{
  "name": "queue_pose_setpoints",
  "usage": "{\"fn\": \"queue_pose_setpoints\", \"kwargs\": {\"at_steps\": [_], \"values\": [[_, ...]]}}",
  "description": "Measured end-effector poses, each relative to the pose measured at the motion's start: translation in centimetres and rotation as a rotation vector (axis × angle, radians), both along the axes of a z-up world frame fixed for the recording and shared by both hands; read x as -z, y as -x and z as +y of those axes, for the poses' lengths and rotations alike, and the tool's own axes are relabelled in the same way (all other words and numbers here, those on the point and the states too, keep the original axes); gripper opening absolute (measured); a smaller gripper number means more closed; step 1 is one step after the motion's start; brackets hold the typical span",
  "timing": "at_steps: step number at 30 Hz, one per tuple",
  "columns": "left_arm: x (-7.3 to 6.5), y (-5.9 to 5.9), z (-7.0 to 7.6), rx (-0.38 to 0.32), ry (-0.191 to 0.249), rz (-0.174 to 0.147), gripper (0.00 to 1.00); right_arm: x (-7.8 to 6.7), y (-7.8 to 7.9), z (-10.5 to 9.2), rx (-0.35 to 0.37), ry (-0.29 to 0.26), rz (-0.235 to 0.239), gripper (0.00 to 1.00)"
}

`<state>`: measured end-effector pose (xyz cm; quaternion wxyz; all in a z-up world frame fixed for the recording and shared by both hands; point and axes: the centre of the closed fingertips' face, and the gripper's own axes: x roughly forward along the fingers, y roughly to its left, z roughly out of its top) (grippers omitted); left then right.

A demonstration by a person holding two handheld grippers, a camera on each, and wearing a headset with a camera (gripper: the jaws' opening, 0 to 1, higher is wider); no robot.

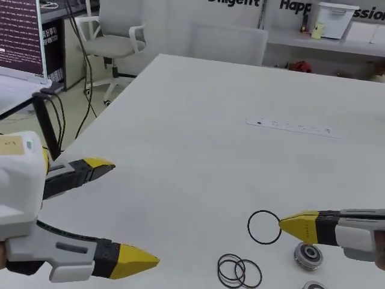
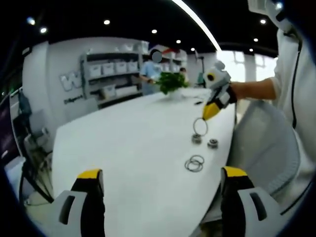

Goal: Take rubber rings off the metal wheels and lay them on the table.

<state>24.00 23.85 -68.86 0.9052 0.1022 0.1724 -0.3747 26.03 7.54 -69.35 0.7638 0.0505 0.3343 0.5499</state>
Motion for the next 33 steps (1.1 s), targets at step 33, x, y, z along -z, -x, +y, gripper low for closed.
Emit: {"fn": "queue_pose_setpoints", "kwargs": {"at_steps": [33], "values": [[2.7, -2.1, -1.0, 0.105, 0.006, 0.066, 1.00, 10.0, 0.0, -0.2, 0.078, 0.188, 0.161, 0.00]]}}
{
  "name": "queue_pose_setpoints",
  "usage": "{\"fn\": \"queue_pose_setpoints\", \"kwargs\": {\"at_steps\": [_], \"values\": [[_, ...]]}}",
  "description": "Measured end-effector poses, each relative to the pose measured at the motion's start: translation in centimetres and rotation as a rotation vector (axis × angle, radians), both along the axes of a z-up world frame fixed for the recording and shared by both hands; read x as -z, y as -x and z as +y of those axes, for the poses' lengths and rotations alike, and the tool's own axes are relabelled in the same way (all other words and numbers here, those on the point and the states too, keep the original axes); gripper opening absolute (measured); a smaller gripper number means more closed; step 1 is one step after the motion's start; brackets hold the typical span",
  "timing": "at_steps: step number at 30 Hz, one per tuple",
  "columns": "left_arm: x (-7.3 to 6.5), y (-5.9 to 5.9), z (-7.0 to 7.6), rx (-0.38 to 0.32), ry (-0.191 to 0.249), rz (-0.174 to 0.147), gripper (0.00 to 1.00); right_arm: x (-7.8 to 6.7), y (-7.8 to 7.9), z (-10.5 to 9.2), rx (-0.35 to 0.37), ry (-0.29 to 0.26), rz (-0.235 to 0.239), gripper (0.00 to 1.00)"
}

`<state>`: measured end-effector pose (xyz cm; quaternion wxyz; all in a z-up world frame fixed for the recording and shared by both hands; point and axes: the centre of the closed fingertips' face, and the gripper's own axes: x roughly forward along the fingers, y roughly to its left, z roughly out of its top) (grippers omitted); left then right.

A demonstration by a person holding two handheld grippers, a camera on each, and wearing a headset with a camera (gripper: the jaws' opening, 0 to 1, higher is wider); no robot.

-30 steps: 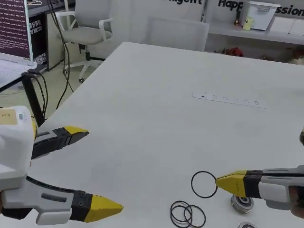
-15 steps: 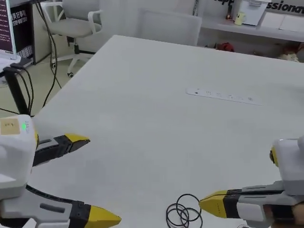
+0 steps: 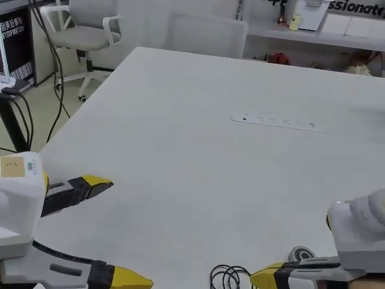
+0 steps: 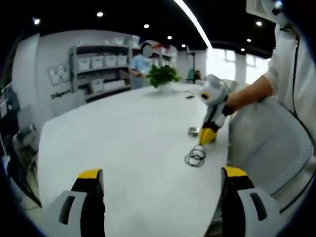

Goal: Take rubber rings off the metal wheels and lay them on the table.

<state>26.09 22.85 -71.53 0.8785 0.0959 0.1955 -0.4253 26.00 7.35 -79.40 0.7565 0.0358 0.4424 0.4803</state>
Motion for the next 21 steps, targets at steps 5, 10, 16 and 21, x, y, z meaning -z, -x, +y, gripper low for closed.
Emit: {"fn": "queue_pose_setpoints", "kwargs": {"at_steps": [5, 10, 16, 21], "values": [[-0.2, 0.2, -0.2, 0.004, 0.008, 0.003, 1.00, 0.8, -0.5, -0.5, 0.016, 0.029, -0.012, 0.00], [-0.2, 0.2, -0.1, 0.001, 0.009, 0.005, 1.00, 1.2, -0.6, -0.7, 0.021, 0.043, -0.014, 0.00], [-0.1, 0.4, -0.1, -0.001, 0.008, 0.008, 1.00, 1.4, -0.9, -0.8, 0.024, 0.053, -0.024, 0.00], [-0.1, 0.6, -0.1, -0.004, 0.006, 0.007, 1.00, 1.4, -1.0, -0.8, 0.027, 0.057, -0.031, 0.00]]}}
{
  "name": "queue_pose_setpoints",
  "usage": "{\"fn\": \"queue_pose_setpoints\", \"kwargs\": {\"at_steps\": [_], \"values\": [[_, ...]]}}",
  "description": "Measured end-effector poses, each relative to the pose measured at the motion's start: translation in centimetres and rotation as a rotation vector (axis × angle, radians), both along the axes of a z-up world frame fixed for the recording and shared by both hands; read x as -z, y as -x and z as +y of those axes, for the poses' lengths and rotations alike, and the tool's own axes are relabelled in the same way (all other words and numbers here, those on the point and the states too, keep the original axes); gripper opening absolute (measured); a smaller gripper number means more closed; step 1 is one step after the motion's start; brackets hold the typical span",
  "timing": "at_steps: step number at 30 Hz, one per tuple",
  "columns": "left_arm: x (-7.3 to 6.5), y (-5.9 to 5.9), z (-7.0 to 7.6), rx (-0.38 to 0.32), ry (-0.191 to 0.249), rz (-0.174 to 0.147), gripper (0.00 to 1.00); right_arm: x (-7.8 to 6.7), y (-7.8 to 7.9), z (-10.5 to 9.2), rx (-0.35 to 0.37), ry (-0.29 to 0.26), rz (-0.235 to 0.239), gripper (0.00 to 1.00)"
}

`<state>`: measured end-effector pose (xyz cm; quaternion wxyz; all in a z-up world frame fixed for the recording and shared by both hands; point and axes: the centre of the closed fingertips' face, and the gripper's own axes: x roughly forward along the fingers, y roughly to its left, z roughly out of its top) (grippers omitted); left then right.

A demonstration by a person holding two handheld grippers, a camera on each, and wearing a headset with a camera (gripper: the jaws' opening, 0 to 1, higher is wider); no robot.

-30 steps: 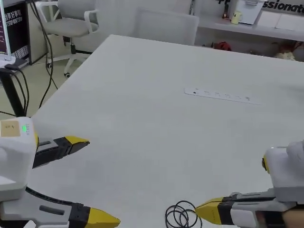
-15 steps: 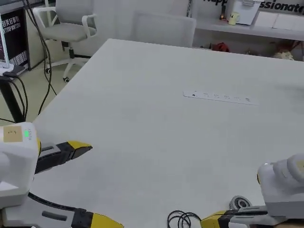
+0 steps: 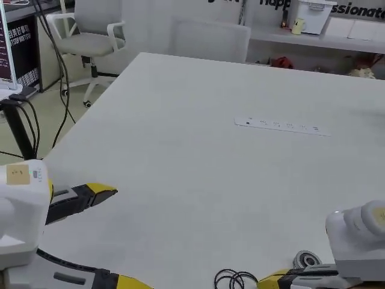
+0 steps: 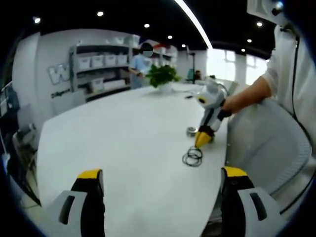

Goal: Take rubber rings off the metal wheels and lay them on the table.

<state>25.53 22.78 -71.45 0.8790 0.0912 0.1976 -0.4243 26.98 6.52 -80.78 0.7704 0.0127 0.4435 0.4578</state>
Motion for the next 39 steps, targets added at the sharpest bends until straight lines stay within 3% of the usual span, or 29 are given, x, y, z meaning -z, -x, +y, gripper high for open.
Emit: {"fn": "queue_pose_setpoints", "kwargs": {"at_steps": [12, 19, 24, 32, 39], "values": [[-0.5, 0.2, 0.1, -0.008, -0.002, -0.013, 1.00, -1.2, -0.9, -0.2, 0.013, -0.008, -0.046, 0.07], [-0.9, 0.5, 0.2, -0.017, -0.008, -0.024, 1.00, -3.3, -1.6, -0.2, 0.024, -0.045, -0.089, 0.12], [-1.4, 1.0, 0.4, -0.028, -0.010, -0.033, 1.00, -5.5, -1.9, -0.3, 0.017, -0.089, -0.141, 0.13], [-2.1, 1.7, 0.5, -0.053, -0.002, -0.043, 1.00, -8.0, -1.7, -0.2, 0.019, -0.157, -0.173, 0.23], [-2.5, 2.6, 0.4, -0.070, -0.008, -0.043, 1.00, -10.4, -2.2, -1.5, 0.034, -0.182, -0.235, 0.32]]}}
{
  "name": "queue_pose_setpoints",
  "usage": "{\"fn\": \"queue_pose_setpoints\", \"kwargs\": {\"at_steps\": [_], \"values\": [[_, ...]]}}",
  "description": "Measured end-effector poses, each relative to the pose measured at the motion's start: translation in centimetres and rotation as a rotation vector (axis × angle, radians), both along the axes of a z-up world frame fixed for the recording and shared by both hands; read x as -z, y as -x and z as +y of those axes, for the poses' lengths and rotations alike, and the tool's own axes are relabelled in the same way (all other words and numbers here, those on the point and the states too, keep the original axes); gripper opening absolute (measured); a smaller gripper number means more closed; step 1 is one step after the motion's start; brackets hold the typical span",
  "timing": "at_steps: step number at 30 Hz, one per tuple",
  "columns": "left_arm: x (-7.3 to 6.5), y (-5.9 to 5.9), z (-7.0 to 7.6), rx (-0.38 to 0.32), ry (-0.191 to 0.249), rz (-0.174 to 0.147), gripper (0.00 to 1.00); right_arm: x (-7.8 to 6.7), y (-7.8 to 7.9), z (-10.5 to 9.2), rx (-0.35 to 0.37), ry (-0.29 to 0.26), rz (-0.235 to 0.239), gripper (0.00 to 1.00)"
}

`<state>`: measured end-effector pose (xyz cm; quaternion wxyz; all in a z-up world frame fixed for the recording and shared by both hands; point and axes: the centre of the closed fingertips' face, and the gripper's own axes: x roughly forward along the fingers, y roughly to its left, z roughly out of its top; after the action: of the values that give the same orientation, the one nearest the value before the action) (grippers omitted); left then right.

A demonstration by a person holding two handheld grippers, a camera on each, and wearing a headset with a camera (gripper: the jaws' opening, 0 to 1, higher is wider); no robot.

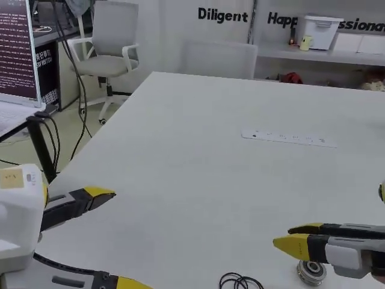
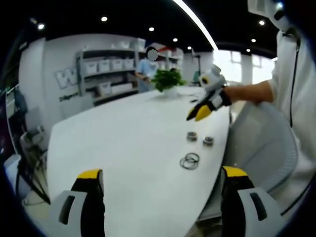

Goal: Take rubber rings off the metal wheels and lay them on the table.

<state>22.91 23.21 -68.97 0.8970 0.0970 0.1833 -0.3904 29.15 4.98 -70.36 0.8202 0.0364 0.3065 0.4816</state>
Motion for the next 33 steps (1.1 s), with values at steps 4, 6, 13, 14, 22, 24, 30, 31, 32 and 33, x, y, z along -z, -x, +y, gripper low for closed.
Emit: {"fn": "queue_pose_setpoints", "kwargs": {"at_steps": [4, 6, 13, 14, 22, 24, 30, 31, 32, 33], "values": [[-0.2, 0.3, -0.2, -0.014, 0.001, -0.002, 1.00, -1.6, -0.5, -1.3, 0.023, -0.005, -0.052, 0.35], [-0.5, 0.4, -0.4, -0.022, 0.020, 0.000, 1.00, -2.6, -0.5, -2.0, 0.023, -0.006, -0.091, 0.35], [-1.4, 0.9, -0.6, -0.054, 0.048, -0.003, 1.00, -4.7, -0.3, -4.4, -0.004, 0.050, -0.183, 0.41], [-1.5, 0.9, -0.6, -0.058, 0.053, -0.003, 1.00, -4.9, -0.2, -4.5, -0.008, 0.053, -0.190, 0.43], [-2.1, 1.6, -1.1, -0.075, 0.095, 0.008, 1.00, -6.9, 1.1, -5.7, -0.056, 0.062, -0.241, 0.55], [-2.3, 1.6, -1.2, -0.080, 0.101, 0.005, 1.00, -7.2, 1.5, -6.1, -0.067, 0.070, -0.253, 0.57], [-2.5, 1.7, -1.3, -0.092, 0.104, 0.002, 1.00, -7.2, 2.8, -7.5, -0.097, 0.083, -0.268, 0.68], [-2.5, 1.7, -1.3, -0.093, 0.104, 0.002, 1.00, -7.2, 3.0, -7.9, -0.096, 0.083, -0.271, 0.70], [-2.5, 1.6, -1.3, -0.096, 0.105, 0.002, 1.00, -7.2, 3.1, -8.0, -0.094, 0.082, -0.272, 0.72], [-2.5, 1.6, -1.2, -0.099, 0.106, 0.002, 1.00, -7.2, 3.2, -8.4, -0.087, 0.076, -0.276, 0.75]]}}
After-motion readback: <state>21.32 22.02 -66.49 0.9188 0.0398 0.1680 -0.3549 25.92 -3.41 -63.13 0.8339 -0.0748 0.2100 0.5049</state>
